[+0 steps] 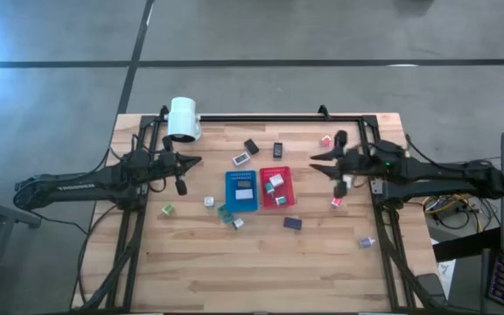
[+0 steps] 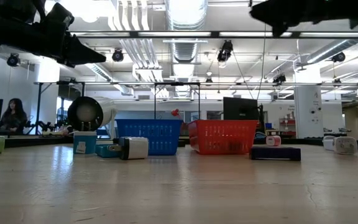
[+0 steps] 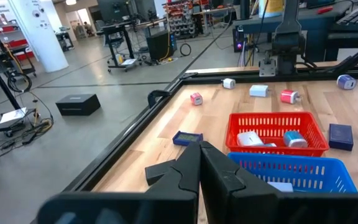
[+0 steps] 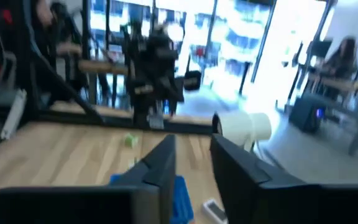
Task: Pick & Place Office items
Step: Put the black digital clock into the blue bin
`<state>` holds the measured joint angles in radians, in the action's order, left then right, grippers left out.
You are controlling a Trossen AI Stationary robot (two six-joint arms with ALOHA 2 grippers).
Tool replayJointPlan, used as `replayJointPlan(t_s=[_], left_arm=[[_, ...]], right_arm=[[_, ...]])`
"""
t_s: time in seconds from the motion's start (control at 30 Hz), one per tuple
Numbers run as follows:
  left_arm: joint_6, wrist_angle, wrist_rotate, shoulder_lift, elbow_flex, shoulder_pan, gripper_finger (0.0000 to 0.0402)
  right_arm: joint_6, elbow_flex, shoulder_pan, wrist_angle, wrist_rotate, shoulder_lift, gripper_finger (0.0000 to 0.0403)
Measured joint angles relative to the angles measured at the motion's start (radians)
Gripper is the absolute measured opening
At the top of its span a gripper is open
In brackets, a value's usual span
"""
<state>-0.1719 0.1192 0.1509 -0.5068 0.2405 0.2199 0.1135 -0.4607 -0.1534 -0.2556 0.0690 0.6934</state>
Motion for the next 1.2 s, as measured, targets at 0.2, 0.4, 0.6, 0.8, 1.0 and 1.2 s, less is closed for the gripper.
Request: replayJointPlan(t_s=[0.2,0.4,0.6,0.8,1.0,1.2], left_arm=[[-0.007,0.000,0.000,0.000,0.000,0.000,0.0011],[-0.019,0.000,0.002,0.000,0.000,0.000,0.0011],[-0.028,0.000,0.002,0.000,0.000,0.000,0.0011],[-0.031,0.000,0.002,0.000,0.000,0.000,0.0011],[-0.042,0.000,0.000,0.000,0.000,0.000,0.0011],[-0.042,0.000,-0.001,0.000,0.000,0.000,0.0011]], right_arm=[[0.004,0.150,-0.022,-0.044,0.018,-0.222,0.0027],[-0.033,0.285,-0.022,-0.070,0.034,-0.425,0.0009],[-0.084,0.344,-0.022,-0.061,0.043,-0.549,0.0008],[-0.061,0.371,-0.022,-0.046,0.061,-0.575,0.0008],[-0.052,0.403,-0.022,-0.053,0.061,-0.575,0.0008],[-0.062,0.427,-0.022,-0.104,0.063,-0.576,0.0008]])
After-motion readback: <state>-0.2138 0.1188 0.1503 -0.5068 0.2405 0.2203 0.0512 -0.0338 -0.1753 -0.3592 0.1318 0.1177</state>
